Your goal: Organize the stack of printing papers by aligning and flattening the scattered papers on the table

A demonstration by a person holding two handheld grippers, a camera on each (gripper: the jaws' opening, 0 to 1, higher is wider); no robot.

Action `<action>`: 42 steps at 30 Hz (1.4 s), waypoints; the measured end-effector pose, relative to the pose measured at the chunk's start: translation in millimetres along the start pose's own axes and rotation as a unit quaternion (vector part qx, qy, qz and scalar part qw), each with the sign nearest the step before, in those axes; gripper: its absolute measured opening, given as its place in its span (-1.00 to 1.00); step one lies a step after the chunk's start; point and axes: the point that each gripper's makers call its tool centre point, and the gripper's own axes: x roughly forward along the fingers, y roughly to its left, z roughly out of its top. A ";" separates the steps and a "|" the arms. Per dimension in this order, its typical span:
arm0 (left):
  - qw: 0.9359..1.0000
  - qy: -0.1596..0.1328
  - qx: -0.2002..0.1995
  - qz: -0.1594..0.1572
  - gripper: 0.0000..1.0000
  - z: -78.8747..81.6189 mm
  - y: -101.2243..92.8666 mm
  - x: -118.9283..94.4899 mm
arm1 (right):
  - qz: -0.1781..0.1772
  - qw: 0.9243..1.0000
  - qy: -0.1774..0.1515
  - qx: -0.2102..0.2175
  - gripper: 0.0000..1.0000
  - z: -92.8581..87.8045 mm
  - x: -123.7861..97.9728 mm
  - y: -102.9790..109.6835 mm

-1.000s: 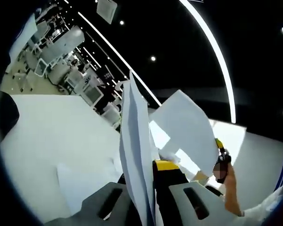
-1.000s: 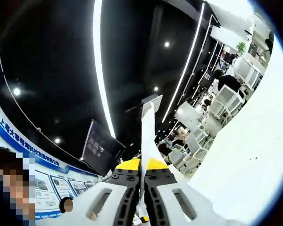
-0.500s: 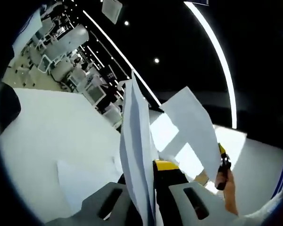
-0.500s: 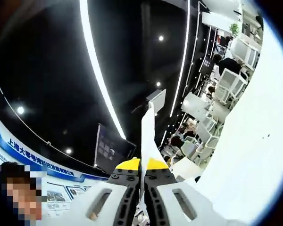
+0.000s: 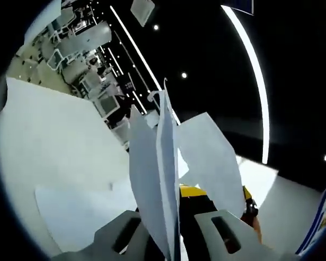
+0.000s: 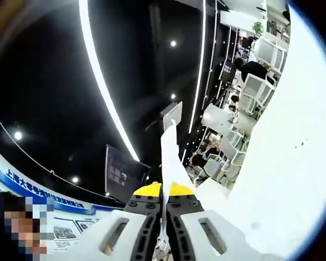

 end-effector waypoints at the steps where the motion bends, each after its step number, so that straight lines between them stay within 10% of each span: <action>1: 1.000 -0.001 -0.004 -0.001 -0.88 -1.1 1.2 0.4 | 0.002 1.000 -0.002 0.000 -1.00 2.0 -0.7 0.5; 26: 0.997 -0.020 -0.071 -0.025 -0.88 -15.7 -0.7 -2.7 | -0.028 1.000 0.001 0.006 -1.00 -6.9 2.5 -24.8; 42: 0.995 -0.037 -0.093 -0.027 -0.88 -5.7 4.0 -5.7 | -0.116 0.985 0.017 -0.128 -1.00 -11.6 0.5 -47.3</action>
